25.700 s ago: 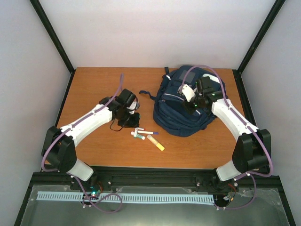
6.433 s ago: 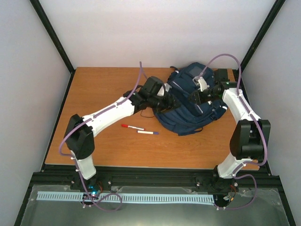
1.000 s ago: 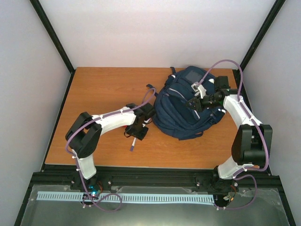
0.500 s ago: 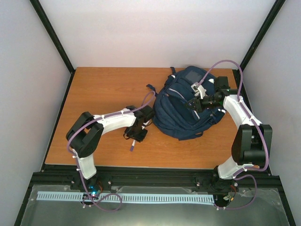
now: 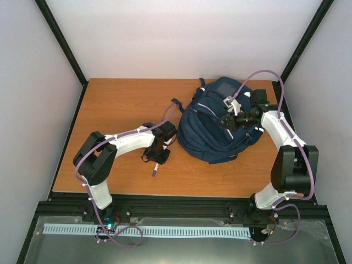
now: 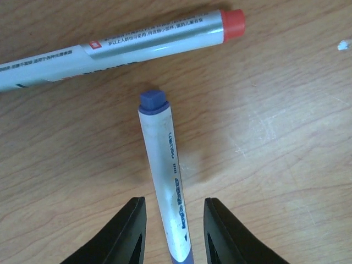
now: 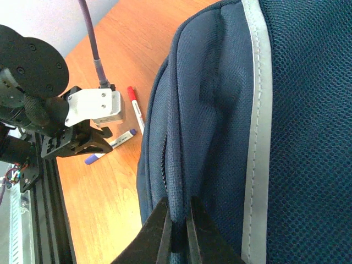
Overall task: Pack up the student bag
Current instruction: Pick up the stationery from the center of the board.
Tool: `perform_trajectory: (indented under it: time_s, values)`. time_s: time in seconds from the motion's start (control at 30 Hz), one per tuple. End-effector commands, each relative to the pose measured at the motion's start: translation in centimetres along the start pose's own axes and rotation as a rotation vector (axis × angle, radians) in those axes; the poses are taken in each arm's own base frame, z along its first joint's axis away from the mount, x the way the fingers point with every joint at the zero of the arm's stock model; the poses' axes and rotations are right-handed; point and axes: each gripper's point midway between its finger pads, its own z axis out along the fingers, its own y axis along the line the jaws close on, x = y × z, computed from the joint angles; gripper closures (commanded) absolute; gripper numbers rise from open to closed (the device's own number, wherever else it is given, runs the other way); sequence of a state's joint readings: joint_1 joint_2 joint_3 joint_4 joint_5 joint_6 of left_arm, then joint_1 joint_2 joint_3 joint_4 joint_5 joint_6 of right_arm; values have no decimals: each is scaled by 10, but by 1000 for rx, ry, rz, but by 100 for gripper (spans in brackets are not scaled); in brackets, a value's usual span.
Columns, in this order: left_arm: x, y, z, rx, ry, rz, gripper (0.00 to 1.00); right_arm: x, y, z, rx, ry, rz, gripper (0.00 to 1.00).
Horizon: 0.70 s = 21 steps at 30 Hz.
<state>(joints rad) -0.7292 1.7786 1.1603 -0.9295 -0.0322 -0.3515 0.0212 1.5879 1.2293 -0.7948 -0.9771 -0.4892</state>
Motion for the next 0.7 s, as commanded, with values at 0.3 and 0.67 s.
perform_trajectory:
  time_s: [0.3, 0.67]
  values:
    - [3, 4, 17, 70, 27, -60, 78, -20, 35, -12, -102, -82, -63, 97]
    - [10, -3, 29, 103, 78, -71, 92, -20, 36, -12, -101, -82, -61, 97]
